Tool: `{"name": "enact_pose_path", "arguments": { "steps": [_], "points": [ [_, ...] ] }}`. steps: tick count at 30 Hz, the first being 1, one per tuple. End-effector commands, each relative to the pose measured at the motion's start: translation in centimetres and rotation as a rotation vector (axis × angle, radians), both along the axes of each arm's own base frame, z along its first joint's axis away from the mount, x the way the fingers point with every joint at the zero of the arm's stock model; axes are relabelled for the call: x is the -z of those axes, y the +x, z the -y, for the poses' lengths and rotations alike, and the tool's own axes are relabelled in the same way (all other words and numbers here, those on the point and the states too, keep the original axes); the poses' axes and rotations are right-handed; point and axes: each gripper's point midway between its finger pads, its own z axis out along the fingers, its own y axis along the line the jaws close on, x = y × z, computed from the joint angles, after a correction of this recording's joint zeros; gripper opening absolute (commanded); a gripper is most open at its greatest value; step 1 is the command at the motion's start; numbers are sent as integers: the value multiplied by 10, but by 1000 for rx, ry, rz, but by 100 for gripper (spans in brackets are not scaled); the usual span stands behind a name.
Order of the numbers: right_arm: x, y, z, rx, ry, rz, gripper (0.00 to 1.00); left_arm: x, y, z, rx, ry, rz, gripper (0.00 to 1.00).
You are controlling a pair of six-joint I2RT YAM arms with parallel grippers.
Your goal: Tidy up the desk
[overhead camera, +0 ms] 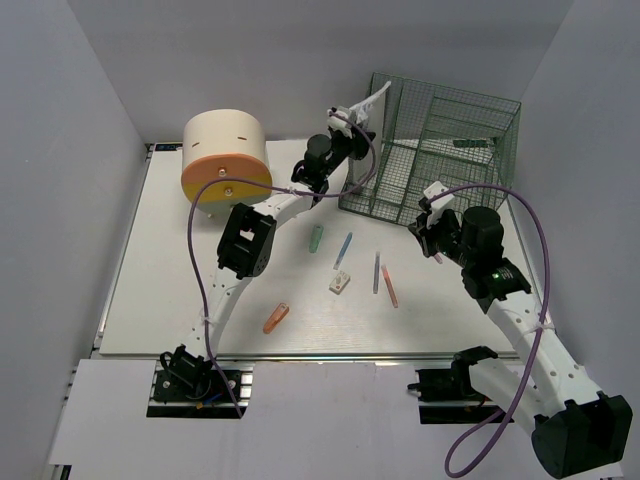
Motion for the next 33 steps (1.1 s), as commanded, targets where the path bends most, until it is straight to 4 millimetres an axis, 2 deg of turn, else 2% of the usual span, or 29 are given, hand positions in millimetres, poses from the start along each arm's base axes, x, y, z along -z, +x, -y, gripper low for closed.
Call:
{"name": "enact_pose_path", "arguments": {
  "steps": [1, 2, 5, 9, 10, 12, 13, 14, 15, 16, 17, 18, 19, 20, 21, 22, 23, 24, 25, 26, 27, 28, 29, 30, 31, 32, 33],
  "points": [
    [-8, 2, -2, -14, 8, 52, 0, -97, -16, -2, 0, -98, 168, 54],
    [-8, 2, -2, -16, 7, 53, 0, -101, -16, -2, -2, -99, 173, 70],
    [-8, 2, -2, -14, 6, 57, 0, -102, -17, -3, 2, -97, 167, 84],
    [-8, 2, -1, -11, 4, 63, 0, -119, -26, -6, 13, -103, 183, 88],
    [-9, 2, 0, -13, 4, 65, 0, -137, -32, -10, 13, -115, 204, 88],
    [-9, 1, -2, -24, 5, 68, 0, -144, -39, -14, 13, -107, 210, 89],
    [-8, 0, -2, -25, 7, 67, 0, -169, -48, -21, 4, -124, 239, 89],
    [-8, -1, -2, -30, 7, 67, 0, -178, -53, -24, 5, -122, 251, 89],
    [-7, -2, -5, -42, 8, 66, 0, -172, -56, -27, 1, -106, 238, 89],
    [-7, -2, -4, -41, 10, 65, 0, -180, -60, -32, -13, -109, 243, 90],
    [-7, -3, -5, -46, 11, 65, 0, -210, -74, -42, -16, -130, 277, 89],
    [-6, -4, -6, -58, 11, 59, 0, -199, -79, -46, -22, -117, 249, 90],
    [-5, -5, -7, -63, 13, 57, 1, -232, -97, -59, -31, -152, 284, 89],
    [-5, -7, -10, -83, 19, 56, 7, -236, -105, -66, -37, -160, 277, 89],
    [-4, -9, -12, -99, 19, 51, 27, -216, -110, -70, -38, -141, 216, 87],
    [-2, -10, -13, -111, 20, 44, 39, -217, -118, -75, -38, -146, 193, 84],
    [-2, -13, -17, -140, 28, 39, 51, -239, -139, -88, -34, -156, 194, 80],
    [-1, -16, -20, -160, 34, 28, 68, -214, -147, -92, -31, -123, 128, 74],
    [2, -18, -22, -177, 38, 10, 72, -209, -159, -95, -9, -115, 94, 60],
    [1, -23, -27, -215, 51, -2, 77, -219, -176, -110, -13, -108, 62, 52],
    [1, -26, -30, -237, 58, -10, 81, -210, -186, -114, -3, -89, 19, 42],
    [4, -29, -33, -255, 65, -34, 81, -191, -196, -118, 5, -67, -52, 23],
    [3, -33, -37, -280, 82, -46, 81, -186, -208, -137, -37, -39, -117, 14],
    [5, -34, -37, -289, 89, -58, 74, -175, -214, -144, -58, -12, -164, 8],
    [6, -36, -41, -312, 99, -68, 67, -143, -222, -157, -102, 49, -262, 0],
    [7, -37, -42, -316, 109, -79, 50, -133, -227, -165, -127, 71, -296, 0],
    [9, -37, -43, -319, 114, -94, 42, -135, -240, -178, -158, 80, -317, 0]
  ]
}}
